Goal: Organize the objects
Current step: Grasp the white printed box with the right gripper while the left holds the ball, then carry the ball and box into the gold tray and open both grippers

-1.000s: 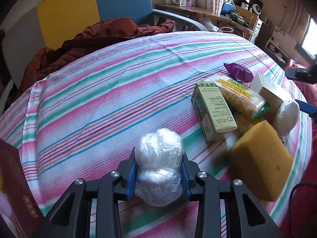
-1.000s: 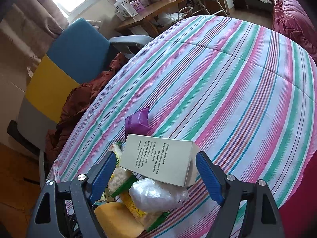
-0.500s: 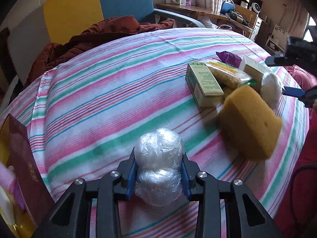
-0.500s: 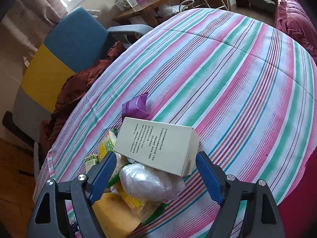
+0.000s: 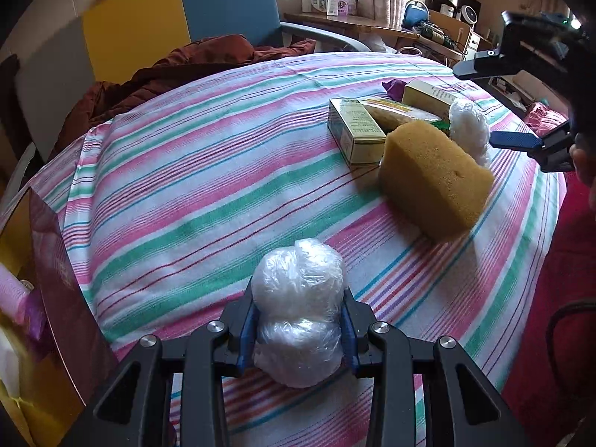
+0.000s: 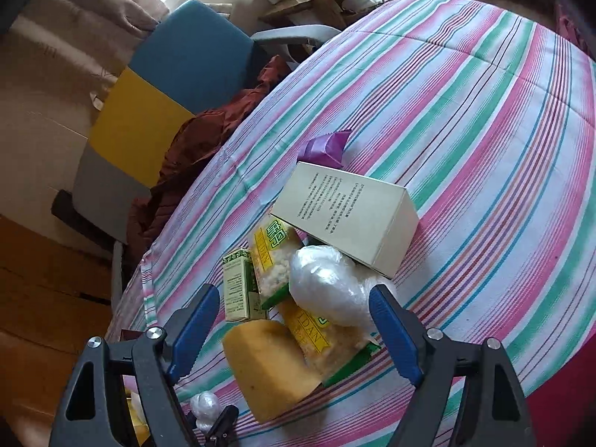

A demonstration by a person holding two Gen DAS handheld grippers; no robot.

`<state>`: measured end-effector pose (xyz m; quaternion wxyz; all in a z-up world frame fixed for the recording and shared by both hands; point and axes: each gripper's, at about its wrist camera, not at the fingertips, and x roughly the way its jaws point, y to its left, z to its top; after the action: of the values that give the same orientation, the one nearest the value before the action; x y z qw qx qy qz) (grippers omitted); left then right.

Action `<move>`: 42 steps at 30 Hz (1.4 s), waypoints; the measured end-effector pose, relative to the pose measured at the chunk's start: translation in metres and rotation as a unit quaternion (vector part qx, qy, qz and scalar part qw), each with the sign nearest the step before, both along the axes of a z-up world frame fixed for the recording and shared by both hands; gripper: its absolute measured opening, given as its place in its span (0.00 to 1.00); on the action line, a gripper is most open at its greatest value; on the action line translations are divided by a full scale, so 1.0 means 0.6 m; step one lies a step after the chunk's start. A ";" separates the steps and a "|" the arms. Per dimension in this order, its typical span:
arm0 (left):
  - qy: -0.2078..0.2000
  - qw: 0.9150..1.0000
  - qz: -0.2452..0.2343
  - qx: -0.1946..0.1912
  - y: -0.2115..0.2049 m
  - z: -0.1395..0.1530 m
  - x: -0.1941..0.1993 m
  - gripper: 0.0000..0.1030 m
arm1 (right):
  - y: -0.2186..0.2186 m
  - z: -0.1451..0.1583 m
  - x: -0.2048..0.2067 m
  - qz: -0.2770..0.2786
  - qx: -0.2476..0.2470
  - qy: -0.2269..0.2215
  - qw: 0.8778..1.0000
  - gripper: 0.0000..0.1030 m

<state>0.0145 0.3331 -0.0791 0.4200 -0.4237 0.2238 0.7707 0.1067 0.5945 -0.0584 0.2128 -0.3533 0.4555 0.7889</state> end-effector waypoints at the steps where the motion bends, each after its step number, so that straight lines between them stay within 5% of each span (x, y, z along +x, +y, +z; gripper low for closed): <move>1: 0.000 1.000 0.000 0.001 -0.001 0.000 0.001 0.37 | -0.005 0.007 0.001 0.006 0.015 -0.006 1.000 0.82; 11: -0.005 1.000 0.000 0.017 -0.009 0.002 0.008 0.37 | 0.030 0.041 -0.034 0.039 0.156 -0.116 0.980 0.82; 19: -0.007 1.000 -0.001 0.024 -0.010 -0.001 0.005 0.38 | 0.046 -0.025 -0.138 0.155 0.221 -0.231 0.935 0.80; 22: -0.005 1.000 -0.002 0.027 -0.015 0.000 0.008 0.38 | 0.047 -0.044 -0.145 0.160 0.226 -0.243 0.930 0.64; 27: 0.003 1.000 -0.007 0.029 -0.015 -0.001 0.010 0.39 | 0.045 -0.018 -0.120 0.140 0.235 -0.218 0.937 0.51; 35: -0.026 0.999 -0.005 0.038 -0.023 0.012 0.006 0.37 | -0.003 0.094 -0.067 0.107 0.267 -0.115 0.951 0.50; 42: -0.001 0.996 -0.004 0.085 -0.087 0.085 0.030 0.37 | -0.102 0.159 -0.081 0.162 0.265 -0.036 0.950 0.50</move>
<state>0.0328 0.2806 -0.0281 0.4581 -0.3860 0.1590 0.7848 0.0584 0.5335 0.0369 0.1845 -0.3811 0.1586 0.8919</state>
